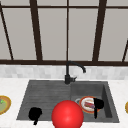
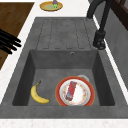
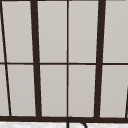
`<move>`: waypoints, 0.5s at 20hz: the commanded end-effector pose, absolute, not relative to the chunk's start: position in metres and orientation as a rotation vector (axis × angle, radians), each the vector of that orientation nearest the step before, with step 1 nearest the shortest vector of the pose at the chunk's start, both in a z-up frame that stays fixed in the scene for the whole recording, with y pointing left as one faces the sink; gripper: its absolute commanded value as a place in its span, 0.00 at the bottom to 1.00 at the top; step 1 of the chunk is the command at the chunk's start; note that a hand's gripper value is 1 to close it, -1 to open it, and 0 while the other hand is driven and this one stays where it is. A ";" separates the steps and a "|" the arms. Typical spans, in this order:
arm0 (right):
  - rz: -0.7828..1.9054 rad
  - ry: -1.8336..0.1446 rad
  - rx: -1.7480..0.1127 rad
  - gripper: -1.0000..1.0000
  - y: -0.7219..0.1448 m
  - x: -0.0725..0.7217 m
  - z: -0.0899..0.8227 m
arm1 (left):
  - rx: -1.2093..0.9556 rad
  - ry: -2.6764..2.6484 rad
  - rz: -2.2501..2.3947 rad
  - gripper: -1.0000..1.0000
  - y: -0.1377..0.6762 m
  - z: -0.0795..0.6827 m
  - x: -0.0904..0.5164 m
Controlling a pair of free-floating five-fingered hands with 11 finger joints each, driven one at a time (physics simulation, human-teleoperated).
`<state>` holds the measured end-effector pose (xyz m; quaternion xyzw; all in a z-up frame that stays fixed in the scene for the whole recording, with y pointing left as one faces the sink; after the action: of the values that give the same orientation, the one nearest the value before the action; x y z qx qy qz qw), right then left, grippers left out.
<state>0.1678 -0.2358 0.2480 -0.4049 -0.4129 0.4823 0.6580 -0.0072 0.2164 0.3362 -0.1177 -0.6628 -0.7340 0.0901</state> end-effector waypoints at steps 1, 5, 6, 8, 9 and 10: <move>1.092 -0.935 -0.917 0.00 -0.236 0.168 0.248 | -0.350 -1.971 -2.182 0.50 0.216 0.336 -0.007; 1.114 -0.974 -0.946 0.00 -0.233 0.160 0.251 | -0.350 -1.971 -2.182 0.50 0.216 0.336 -0.007; 1.150 -1.005 -0.985 0.00 -0.230 0.163 0.251 | -0.350 -1.971 -2.182 0.50 0.216 0.336 -0.007; 1.145 -1.063 -0.954 0.00 -0.240 0.163 0.248 | -0.350 -1.971 -2.182 0.50 0.216 0.336 -0.007; 1.152 -1.083 -0.947 0.00 -0.240 0.162 0.248 | -0.350 -1.971 -2.182 0.50 0.216 0.336 -0.007; 1.170 -1.103 -0.933 0.00 -0.240 0.162 0.248 | -0.350 -1.971 -2.182 0.50 0.216 0.336 -0.007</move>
<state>0.1622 -0.2379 0.2480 -0.4027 -0.4422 0.4890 0.6349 -0.0072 0.2164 0.3362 -0.1177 -0.6628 -0.7340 0.0901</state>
